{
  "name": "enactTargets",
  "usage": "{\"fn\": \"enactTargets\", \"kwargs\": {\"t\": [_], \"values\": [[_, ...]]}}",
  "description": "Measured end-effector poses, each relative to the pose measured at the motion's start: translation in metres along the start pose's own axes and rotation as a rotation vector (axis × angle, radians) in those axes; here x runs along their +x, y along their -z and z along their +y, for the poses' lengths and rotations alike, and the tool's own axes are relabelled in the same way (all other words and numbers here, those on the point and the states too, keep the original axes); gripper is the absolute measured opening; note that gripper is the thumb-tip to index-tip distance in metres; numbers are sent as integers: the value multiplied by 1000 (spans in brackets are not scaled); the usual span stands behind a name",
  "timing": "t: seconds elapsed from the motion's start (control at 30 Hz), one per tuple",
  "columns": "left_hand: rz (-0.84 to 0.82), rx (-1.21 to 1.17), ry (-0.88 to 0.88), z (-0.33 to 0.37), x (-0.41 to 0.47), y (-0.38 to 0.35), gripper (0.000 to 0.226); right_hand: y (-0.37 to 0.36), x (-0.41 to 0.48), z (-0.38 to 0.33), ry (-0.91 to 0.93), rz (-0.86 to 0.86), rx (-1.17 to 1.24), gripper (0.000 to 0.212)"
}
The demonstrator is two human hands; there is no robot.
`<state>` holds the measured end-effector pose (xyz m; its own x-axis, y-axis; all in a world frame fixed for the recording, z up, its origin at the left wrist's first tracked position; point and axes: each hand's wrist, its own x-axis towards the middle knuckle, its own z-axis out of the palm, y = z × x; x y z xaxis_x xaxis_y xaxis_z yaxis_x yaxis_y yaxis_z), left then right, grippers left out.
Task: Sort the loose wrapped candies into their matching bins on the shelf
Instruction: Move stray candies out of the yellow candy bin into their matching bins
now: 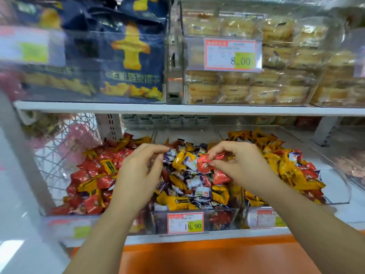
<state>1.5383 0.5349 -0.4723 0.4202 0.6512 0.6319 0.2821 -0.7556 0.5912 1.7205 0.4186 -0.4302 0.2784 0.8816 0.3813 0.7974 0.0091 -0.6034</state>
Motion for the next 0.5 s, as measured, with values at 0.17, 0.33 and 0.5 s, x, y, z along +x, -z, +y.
{"fn": "enactTargets", "kwargs": {"t": [0.17, 0.33, 0.5], "values": [[210, -6, 197, -29, 0, 29, 24, -63, 39, -36, 88, -30, 84, 11], [358, -46, 311, -52, -5, 38, 23, -113, 87, -66, 186, -19, 110, 15], [345, -43, 330, -51, -5, 39, 22, -116, 88, -66, 230, -229, -35, 39]]}}
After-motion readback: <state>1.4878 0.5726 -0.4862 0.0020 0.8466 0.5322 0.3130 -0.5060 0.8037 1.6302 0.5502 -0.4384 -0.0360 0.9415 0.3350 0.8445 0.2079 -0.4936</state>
